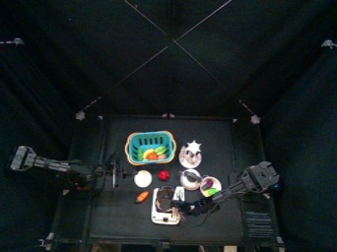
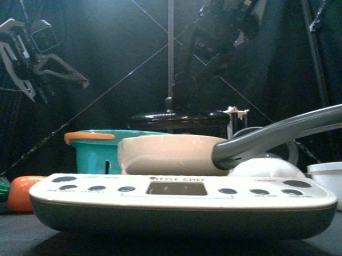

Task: Place pot lid on pot

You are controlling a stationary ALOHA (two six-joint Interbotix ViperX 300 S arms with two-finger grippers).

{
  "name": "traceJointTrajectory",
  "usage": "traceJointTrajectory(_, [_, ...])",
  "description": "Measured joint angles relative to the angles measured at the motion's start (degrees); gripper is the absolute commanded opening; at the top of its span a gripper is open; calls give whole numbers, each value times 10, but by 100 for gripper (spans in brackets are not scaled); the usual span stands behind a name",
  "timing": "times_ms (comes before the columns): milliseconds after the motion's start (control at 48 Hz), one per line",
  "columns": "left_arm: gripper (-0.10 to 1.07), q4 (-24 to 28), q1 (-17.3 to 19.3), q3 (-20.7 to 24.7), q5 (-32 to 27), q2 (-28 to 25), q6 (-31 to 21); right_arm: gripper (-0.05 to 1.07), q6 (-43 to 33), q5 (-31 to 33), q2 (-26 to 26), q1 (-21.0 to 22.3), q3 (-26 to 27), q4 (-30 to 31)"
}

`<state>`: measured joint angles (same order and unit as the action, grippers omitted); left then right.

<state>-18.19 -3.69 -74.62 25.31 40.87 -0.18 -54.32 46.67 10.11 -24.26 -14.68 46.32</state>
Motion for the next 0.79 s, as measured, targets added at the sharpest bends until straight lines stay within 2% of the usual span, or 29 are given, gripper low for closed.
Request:
traceJointTrajectory(188, [-3,0,0,0,1,0,0,58,-4,26,-22,-10,-1,1])
traceJointTrajectory(417, [-3,0,0,0,0,0,-1,58,-8,97,-85,-32,-27,0])
traceJointTrajectory(583, [-3,0,0,0,0,0,0,58,-54,136,-143,-54,-60,1])
traceJointTrajectory(792, [-3,0,0,0,0,0,-1,58,-151,162,-219,-83,-134,24])
